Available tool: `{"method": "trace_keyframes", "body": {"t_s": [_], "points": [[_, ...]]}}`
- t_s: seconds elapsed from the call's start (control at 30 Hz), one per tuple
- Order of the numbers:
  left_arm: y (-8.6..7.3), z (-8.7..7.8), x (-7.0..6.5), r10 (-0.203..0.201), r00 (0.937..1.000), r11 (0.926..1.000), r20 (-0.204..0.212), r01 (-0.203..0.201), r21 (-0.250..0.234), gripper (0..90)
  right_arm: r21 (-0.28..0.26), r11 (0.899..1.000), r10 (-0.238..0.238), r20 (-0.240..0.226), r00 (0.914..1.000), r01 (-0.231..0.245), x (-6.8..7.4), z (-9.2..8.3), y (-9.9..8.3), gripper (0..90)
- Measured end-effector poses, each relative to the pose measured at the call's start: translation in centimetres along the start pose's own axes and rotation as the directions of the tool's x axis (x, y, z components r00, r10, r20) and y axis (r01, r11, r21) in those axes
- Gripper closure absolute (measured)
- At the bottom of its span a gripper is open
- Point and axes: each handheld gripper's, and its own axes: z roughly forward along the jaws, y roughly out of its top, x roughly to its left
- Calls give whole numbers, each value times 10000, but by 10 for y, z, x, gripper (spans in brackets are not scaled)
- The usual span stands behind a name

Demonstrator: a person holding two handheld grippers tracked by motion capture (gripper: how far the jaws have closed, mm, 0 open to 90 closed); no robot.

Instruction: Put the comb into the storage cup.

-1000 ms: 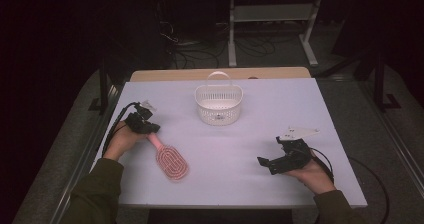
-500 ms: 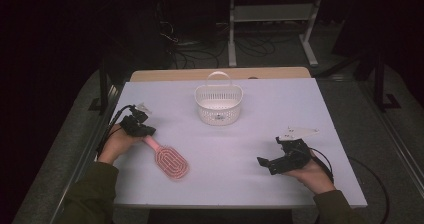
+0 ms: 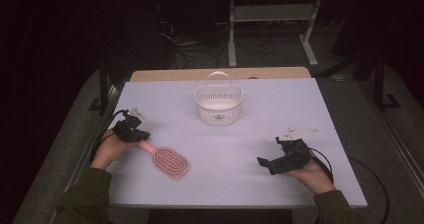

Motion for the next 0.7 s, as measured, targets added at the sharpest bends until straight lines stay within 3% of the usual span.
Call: {"method": "trace_keyframes", "body": {"t_s": [0.7], "points": [[-21, -16, -8, 218, 9995, 9995, 238, -223, 214, 900, 86, 9999, -87, -25, 10000, 87, 1, 1, 0, 0]]}}
